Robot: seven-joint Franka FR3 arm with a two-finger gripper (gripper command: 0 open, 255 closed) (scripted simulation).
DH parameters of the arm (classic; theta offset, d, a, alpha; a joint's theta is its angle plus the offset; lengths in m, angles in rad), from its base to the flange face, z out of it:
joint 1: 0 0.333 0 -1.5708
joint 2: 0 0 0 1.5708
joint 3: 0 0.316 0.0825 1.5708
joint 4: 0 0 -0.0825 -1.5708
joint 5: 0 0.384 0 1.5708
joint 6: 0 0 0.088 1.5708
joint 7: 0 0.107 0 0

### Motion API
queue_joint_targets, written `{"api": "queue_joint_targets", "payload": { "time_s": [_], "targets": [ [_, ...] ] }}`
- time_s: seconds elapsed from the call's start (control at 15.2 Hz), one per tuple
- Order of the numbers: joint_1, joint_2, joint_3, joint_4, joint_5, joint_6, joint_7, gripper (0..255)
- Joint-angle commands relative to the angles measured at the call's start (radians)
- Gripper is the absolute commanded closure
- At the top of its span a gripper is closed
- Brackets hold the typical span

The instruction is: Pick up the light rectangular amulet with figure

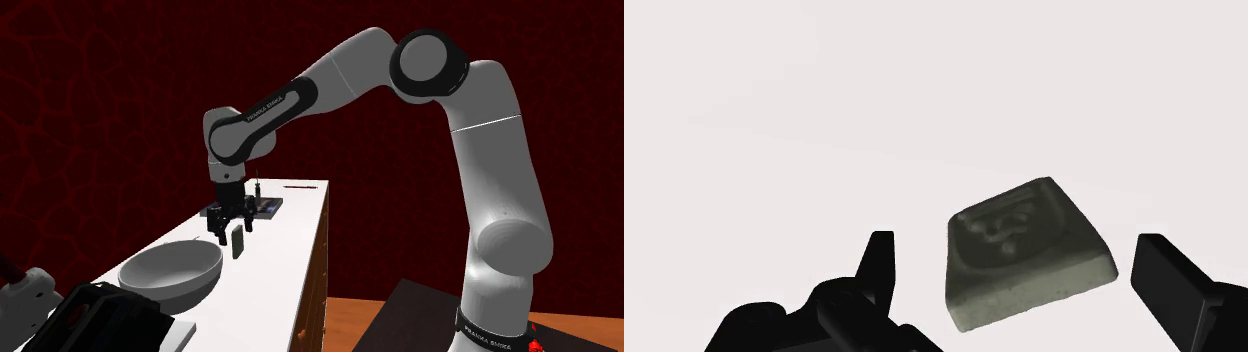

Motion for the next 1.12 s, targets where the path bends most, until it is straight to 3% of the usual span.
{"api": "queue_joint_targets", "payload": {
  "time_s": [0.0, 0.59, 1.06],
  "targets": [
    [0.000, 0.002, 0.000, -0.001, -0.001, 0.004, 0.000, 255],
    [0.001, 0.001, 0.000, -0.002, 0.000, 0.004, 0.001, 255],
    [-0.001, -0.034, 0.003, 0.047, 0.009, -0.079, -0.006, 255]
  ]
}}
